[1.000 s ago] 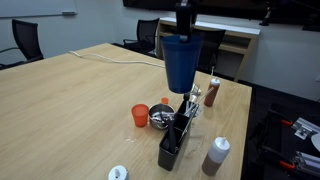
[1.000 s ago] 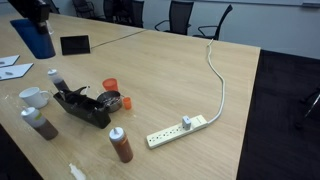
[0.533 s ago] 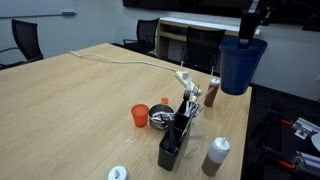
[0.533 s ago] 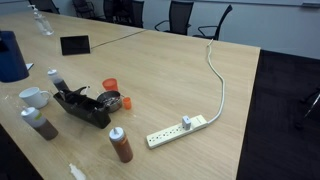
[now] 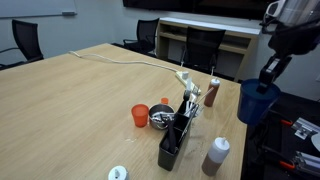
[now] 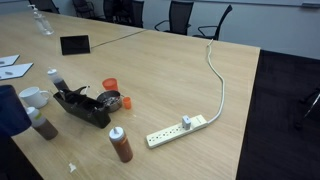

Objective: Move the blue cup forward

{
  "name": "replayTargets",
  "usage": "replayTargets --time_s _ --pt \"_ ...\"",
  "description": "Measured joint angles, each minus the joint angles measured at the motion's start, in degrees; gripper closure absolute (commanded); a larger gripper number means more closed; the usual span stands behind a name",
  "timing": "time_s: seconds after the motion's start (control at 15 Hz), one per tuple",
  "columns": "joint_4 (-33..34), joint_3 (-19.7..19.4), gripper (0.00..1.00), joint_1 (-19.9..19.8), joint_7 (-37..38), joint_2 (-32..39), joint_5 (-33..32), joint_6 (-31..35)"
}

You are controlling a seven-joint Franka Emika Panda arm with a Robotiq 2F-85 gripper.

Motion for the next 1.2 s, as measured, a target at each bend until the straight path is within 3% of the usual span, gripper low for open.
replayTargets --time_s 0.2,0.4,0.67,0.93,1.2 --pt "-6.6 3.0 0.99 -0.6 6.5 0.5 -2.1 7.9" --pt "-7.7 4.7 0.99 -3.4 12.3 2.7 -7.4 13.2" --pt "-7.7 2.4 0.99 -6.5 12.4 9.0 -8.7 22.2" --pt "-7.6 -3.5 0.99 -6.9 4.3 17.4 -6.7 31.5" --pt "-6.4 -8.3 0.99 -3.7 -14.2 25.4 9.1 39.9"
